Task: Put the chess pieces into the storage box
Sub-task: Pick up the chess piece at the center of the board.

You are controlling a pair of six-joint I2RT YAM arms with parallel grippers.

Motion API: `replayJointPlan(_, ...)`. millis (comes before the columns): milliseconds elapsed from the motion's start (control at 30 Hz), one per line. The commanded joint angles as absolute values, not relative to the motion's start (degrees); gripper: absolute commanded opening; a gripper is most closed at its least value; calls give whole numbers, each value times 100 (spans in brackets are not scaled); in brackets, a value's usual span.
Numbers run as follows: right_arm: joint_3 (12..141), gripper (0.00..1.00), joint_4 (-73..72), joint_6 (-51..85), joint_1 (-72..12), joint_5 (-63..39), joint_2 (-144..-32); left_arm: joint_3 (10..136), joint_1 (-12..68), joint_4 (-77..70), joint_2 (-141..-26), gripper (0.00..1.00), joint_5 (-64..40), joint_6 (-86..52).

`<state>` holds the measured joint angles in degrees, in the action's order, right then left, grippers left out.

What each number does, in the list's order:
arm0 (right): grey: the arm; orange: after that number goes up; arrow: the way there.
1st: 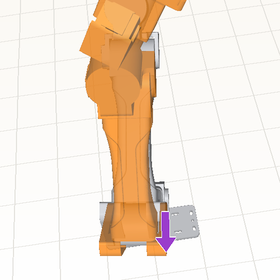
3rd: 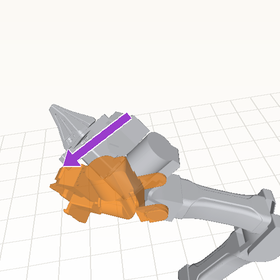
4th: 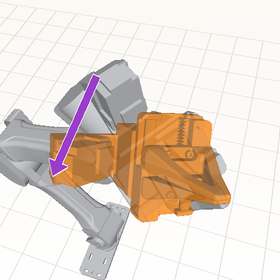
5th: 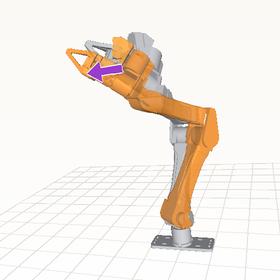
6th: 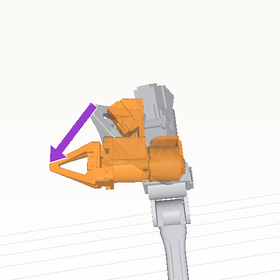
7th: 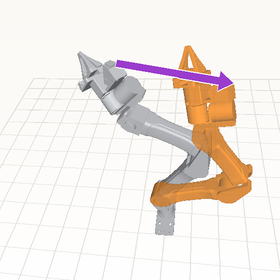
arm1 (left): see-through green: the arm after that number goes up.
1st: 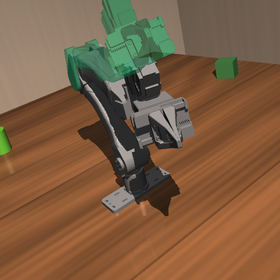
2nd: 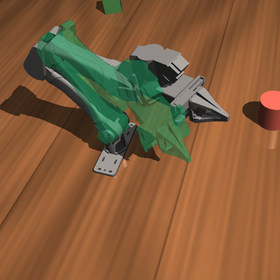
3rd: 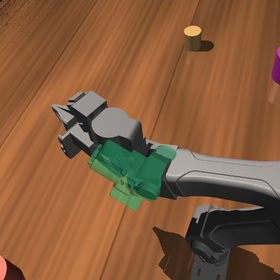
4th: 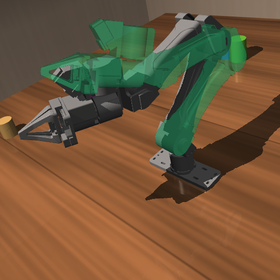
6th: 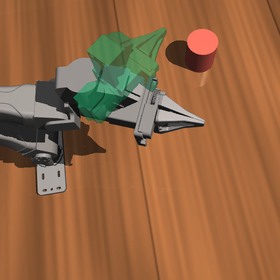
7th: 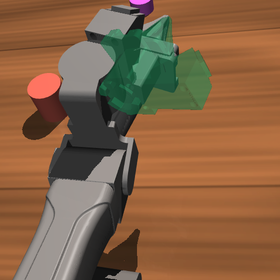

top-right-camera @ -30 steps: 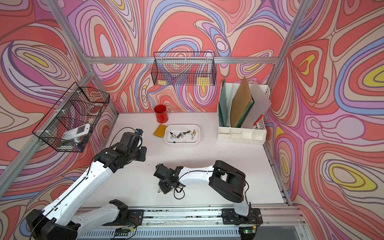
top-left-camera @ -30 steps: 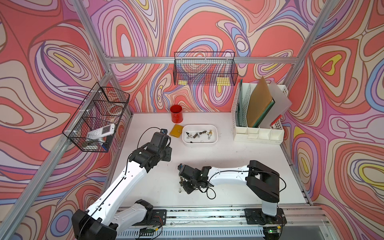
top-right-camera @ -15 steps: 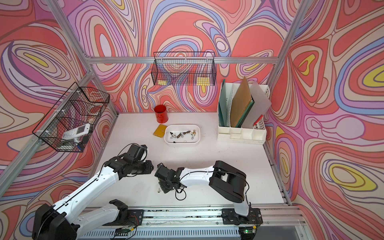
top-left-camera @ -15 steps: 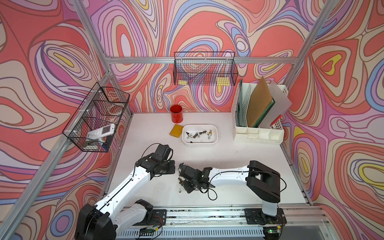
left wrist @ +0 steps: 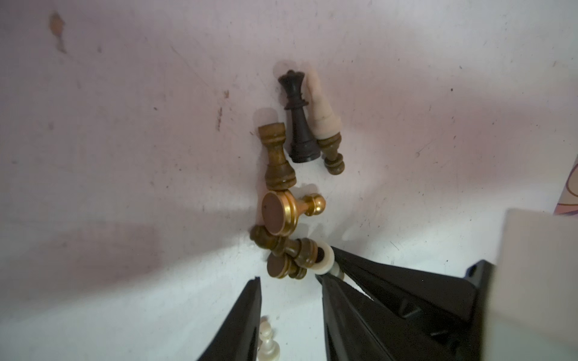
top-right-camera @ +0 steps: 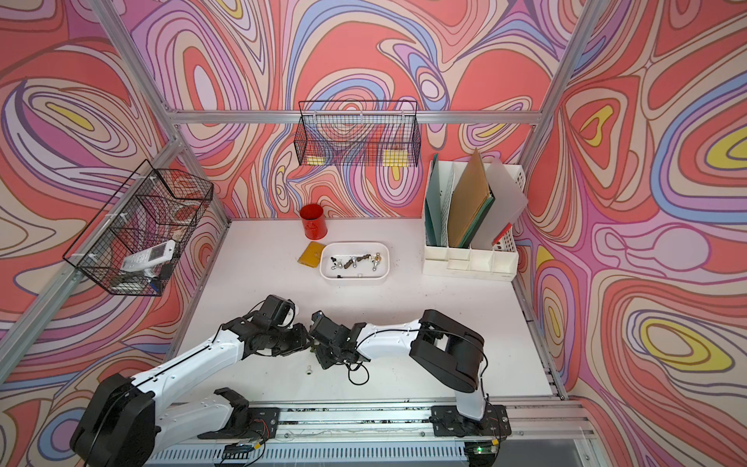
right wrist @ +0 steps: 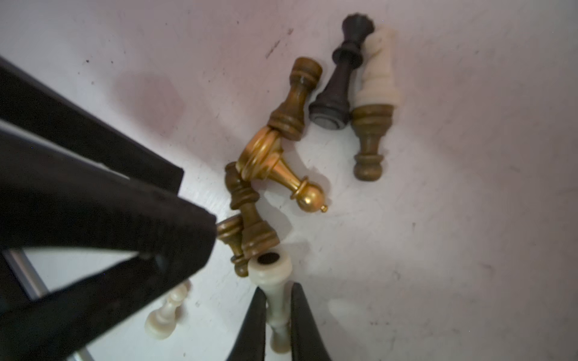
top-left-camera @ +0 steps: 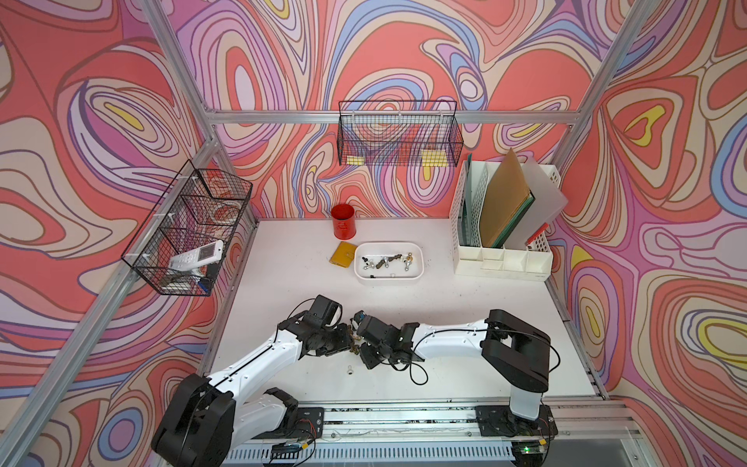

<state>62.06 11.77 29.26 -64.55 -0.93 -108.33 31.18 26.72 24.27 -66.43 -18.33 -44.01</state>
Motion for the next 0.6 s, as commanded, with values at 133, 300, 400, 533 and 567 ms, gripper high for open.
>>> replayJointPlan(133, 6045, 1, 1268, 2856, -6392, -314, -10970, 2811, 2705, 1740, -7097, 36, -2086, -4697)
replayJointPlan(300, 5961, 0, 1194, 2872, -6337, -372, -10919, 2620, 2706, 1743, -7018, 36, -1766, -4777)
replayJointPlan(400, 5823, 0, 1058, 2883, -6337, -361, -10788, 2601, 2698, 1835, -7051, 35, -1583, -4730)
replayJointPlan(533, 5790, 0, 1036, 2891, -6330, -367, -10727, 2610, 2705, 1792, -7177, 35, -1564, -4711)
replayJointPlan(567, 5792, 0, 1048, 2898, -6333, -362, -10723, 2617, 2699, 1783, -7204, 34, -1569, -4707)
